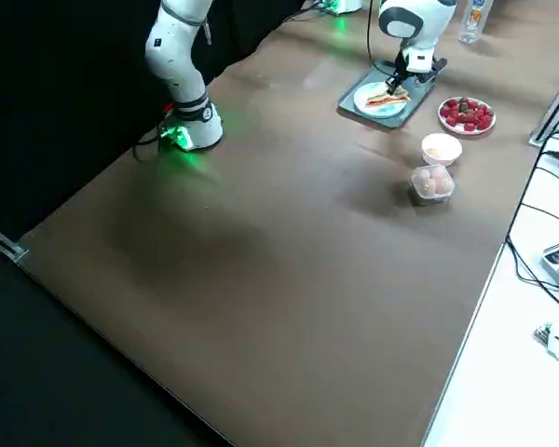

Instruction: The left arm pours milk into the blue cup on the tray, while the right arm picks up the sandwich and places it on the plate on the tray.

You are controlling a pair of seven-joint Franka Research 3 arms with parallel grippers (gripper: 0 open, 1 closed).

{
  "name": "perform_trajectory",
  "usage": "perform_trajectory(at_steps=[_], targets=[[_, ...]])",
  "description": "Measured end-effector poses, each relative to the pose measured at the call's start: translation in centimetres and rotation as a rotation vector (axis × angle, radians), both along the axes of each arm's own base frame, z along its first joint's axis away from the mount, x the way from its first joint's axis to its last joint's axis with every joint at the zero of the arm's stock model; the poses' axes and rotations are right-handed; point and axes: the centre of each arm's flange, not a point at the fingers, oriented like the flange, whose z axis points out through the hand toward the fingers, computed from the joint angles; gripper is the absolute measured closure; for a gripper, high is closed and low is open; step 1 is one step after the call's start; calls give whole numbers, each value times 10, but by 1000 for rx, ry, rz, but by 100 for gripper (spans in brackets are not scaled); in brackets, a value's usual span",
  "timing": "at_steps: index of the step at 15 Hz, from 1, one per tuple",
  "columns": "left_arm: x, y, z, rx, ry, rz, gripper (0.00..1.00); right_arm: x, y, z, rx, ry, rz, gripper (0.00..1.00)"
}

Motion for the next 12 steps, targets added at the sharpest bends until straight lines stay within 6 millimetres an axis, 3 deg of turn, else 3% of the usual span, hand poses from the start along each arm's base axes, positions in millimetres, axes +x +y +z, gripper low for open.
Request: perform_trajectory(at_steps=[3,8,9,12], targets=[[8,-8,62,37,50,0,49,-5,8,-8,-3,4,9,85],[0,-36,159,110,65,-11,50,-14,19,-19,-10,15,28,84],[-3,-48,181,130,72,-15,50,-14,19,-19,-10,15,28,80],[-15,-100,244,222,87,-48,49,-12,18,-18,-10,12,26,54]])
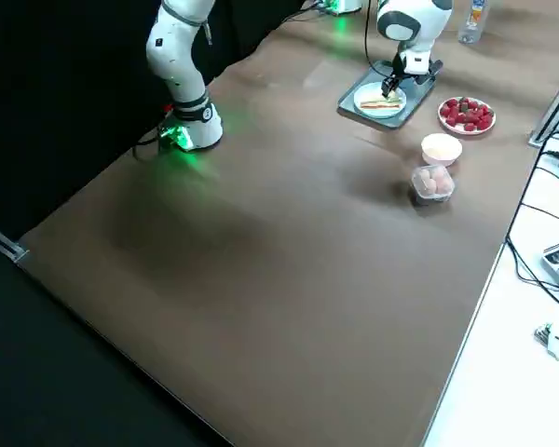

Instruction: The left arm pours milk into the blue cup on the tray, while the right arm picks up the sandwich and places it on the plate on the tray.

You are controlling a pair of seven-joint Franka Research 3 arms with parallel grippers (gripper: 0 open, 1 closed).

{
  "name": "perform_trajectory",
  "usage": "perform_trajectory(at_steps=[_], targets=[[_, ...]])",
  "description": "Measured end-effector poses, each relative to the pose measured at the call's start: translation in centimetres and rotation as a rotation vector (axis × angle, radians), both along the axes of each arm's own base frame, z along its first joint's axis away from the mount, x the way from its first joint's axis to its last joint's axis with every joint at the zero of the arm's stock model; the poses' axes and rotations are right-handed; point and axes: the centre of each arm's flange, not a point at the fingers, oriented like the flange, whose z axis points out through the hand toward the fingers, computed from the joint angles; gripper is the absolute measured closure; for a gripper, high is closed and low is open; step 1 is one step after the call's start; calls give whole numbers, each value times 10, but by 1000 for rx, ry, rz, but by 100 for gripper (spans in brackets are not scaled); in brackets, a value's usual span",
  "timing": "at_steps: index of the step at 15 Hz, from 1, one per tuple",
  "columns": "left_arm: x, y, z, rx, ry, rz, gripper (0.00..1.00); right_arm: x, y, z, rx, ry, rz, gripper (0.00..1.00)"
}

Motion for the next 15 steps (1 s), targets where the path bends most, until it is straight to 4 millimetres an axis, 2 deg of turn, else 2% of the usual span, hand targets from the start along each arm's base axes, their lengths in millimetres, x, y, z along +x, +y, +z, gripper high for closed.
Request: perform_trajectory(at_steps=[1,3,5,7,9,11,13,15], targets=[[-8,-42,35,65,12,-16,49,0,2,2,2,-3,2,36],[-16,-87,62,126,29,-8,48,0,6,5,7,-9,8,19],[-21,-134,81,206,59,3,48,5,2,19,8,-19,6,18],[-25,-187,89,314,82,9,48,19,-21,55,-10,-24,26,19],[-30,-240,89,416,85,10,48,36,-67,107,-5,-26,65,19],[-35,-285,83,531,89,19,49,50,-127,155,9,-35,106,19],[-39,-324,76,628,79,26,49,62,-187,194,2,-84,145,19],[-44,-357,67,704,53,12,49,68,-238,228,-3,-135,175,19]])
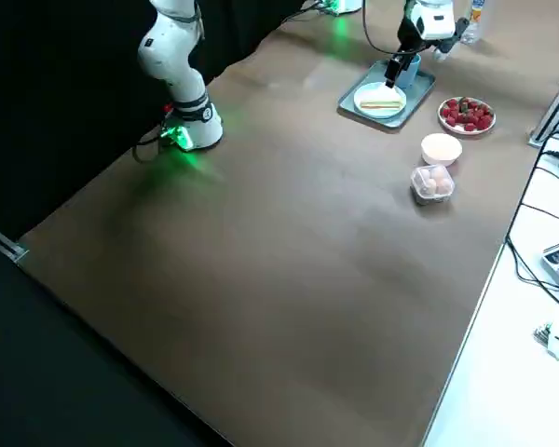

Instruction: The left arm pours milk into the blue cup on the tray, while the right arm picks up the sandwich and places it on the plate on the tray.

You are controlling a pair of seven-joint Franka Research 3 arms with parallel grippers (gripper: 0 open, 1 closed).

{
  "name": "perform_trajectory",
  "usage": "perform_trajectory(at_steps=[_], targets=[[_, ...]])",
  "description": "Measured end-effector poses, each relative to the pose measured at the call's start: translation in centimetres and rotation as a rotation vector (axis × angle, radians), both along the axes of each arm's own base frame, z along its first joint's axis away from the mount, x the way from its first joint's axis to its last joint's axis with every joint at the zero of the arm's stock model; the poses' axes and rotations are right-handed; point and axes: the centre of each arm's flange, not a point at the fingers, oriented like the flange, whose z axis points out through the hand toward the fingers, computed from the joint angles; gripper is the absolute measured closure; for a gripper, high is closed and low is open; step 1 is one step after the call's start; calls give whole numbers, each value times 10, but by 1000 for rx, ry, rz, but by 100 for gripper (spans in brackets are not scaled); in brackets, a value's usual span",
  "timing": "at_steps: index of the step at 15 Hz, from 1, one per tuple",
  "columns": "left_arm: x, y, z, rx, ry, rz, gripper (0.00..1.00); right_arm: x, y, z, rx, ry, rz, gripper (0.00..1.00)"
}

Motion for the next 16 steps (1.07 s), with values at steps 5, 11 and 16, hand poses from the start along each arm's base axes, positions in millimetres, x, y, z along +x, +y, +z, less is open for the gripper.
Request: perform_trajectory(at_steps=[5,11,16], targets=[[0,-86,-54,142,-92,-120,49,-14,-100,76,28,-68,9,18],[4,-150,-141,292,-142,-190,49,-76,-134,174,-37,-140,12,0],[2,-186,-165,409,-199,-186,50,-81,-135,182,-38,-163,9,0]])
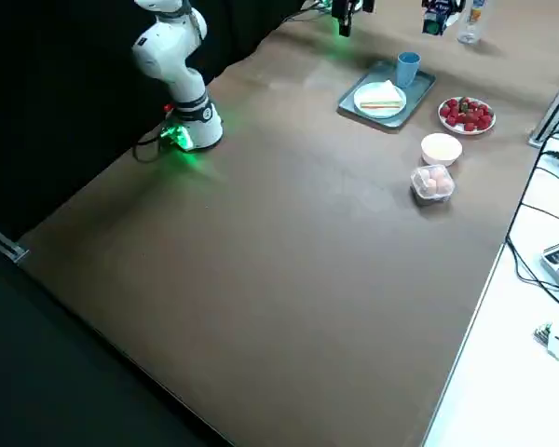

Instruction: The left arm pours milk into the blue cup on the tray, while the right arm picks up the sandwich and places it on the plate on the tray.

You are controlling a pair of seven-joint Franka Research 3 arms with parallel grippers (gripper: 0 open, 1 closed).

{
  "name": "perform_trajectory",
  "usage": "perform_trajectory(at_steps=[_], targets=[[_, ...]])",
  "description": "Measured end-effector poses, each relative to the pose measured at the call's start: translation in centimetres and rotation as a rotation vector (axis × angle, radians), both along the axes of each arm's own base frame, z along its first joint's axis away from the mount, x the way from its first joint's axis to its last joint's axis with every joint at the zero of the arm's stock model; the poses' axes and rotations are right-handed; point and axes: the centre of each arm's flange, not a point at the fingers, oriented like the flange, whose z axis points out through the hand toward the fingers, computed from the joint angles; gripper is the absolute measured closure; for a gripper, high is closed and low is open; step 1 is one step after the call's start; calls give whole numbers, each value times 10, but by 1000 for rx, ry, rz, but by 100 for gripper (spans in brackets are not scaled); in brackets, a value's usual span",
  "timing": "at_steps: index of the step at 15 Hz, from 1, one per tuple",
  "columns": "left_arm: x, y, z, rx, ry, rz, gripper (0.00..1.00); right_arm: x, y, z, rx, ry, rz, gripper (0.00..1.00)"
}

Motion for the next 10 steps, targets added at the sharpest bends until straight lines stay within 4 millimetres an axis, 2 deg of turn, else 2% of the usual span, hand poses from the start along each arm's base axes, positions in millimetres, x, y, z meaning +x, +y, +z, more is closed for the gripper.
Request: perform_trajectory(at_steps=[2,5,10], targets=[[-6,-13,-13,5,14,-9,50,2,1,-2,-10,-11,2,0],[-9,-34,-17,7,3,-40,50,7,4,0,-30,-52,8,0],[-13,-46,-25,58,-42,-86,50,2,4,-15,-34,18,2,0]])
